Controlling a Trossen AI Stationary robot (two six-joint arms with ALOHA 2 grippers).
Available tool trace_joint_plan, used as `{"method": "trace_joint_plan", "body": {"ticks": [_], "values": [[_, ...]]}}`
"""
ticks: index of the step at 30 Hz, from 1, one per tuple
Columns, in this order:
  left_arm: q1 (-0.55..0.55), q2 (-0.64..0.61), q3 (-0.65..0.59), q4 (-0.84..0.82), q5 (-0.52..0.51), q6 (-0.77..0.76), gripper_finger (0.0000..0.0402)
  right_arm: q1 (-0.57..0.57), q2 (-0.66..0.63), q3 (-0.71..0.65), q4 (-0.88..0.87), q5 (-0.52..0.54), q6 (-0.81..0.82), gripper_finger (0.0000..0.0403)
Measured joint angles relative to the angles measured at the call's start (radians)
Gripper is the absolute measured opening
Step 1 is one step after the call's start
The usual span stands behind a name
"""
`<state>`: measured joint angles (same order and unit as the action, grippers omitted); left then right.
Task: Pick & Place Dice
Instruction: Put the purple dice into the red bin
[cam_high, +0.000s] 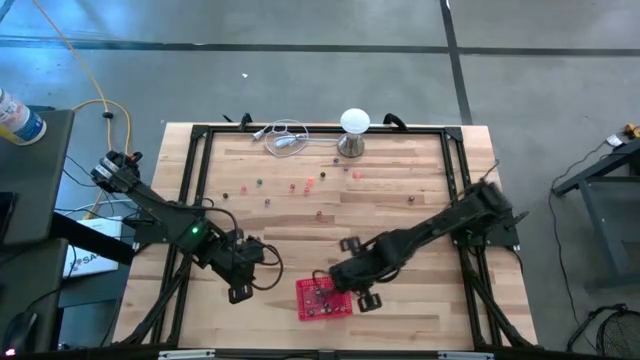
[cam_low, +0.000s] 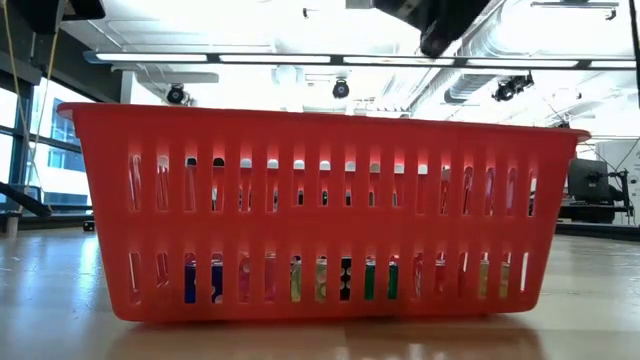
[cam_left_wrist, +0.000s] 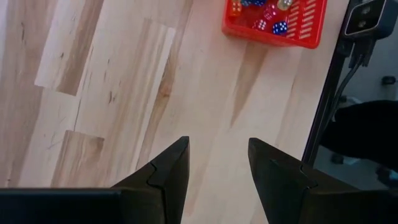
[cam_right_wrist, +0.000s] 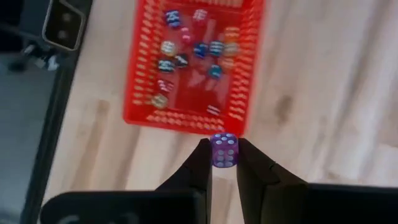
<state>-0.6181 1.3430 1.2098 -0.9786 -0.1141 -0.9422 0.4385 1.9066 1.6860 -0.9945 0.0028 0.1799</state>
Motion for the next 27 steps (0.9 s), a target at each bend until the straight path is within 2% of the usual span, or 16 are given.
{"method": "trace_joint_plan", "body": {"ticks": [4, 8, 21, 27], "values": [[-0.017, 0.000, 0.000, 0.007, -0.031, -0.024, 0.0158, 0.001, 0.104, 0.104, -0.049, -0.093, -0.066, 0.0037], [-0.040, 0.000, 0.000, 0.024, -0.065, -0.034, 0.0158, -0.006, 0.112, 0.122, -0.048, -0.144, -0.080, 0.0060], [-0.078, 0.004, 0.000, 0.046, -0.133, -0.047, 0.0158, -0.007, 0.112, 0.121, 0.027, -0.164, -0.196, 0.0069], [-0.078, 0.004, 0.000, 0.050, -0.151, -0.047, 0.0158, -0.016, 0.112, 0.107, 0.069, -0.171, -0.219, 0.0112]]}}
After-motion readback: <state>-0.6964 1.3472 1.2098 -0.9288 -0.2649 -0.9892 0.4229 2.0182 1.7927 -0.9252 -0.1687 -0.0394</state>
